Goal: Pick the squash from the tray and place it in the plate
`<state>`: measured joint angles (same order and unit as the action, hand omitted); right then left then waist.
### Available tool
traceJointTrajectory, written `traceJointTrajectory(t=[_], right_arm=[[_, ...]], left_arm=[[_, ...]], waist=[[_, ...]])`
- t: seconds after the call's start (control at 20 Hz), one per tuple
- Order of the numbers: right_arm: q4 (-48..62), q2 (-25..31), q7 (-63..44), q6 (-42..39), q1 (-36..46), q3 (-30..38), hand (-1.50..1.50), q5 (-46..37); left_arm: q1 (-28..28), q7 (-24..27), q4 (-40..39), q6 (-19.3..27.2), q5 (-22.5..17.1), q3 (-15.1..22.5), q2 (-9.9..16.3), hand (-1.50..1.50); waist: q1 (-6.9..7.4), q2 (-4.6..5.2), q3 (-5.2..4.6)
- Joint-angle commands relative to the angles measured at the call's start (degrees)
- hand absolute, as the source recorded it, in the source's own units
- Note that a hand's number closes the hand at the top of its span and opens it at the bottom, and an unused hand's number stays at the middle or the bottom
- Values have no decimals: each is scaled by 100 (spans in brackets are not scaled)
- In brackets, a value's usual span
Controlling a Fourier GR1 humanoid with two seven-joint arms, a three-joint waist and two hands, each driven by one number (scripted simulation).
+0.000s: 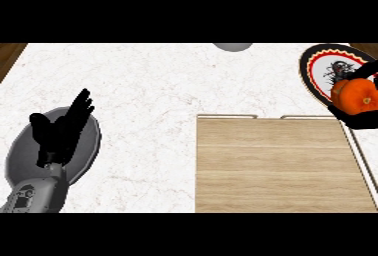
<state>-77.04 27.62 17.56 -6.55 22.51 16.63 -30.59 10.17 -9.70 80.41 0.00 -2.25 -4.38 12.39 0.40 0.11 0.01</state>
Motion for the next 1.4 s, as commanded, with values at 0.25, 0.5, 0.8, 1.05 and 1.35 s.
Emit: traceJointTrajectory(t=[0.25, 0.5, 0.8, 1.05, 1.35], right_arm=[[3409, 800, 955, 582, 1574, 553, 150, -250], [4786, 1376, 1744, 814, 1930, 555, 150, -584], [5810, 1344, 1665, 333, 2181, 395, 150, -765], [6233, 1519, 2298, -35, 2368, 226, -150, -964], [6246, 1637, 3411, -16, 2520, 788, -150, -415]], left_arm=[[-172, -98, 302, -61, 65, 77, -12, 0], [201, 46, -26, -90, 69, 74, -88, 0], [110, 85, -106, -40, 198, 179, -167, 0], [336, 83, -161, -2, 186, 132, -189, 0], [327, 152, -242, -177, -7, -54, -67, 0]], waist=[[157, 36, 8], [208, 98, 16], [325, 136, 26], [362, 168, 35], [294, 142, 37]])
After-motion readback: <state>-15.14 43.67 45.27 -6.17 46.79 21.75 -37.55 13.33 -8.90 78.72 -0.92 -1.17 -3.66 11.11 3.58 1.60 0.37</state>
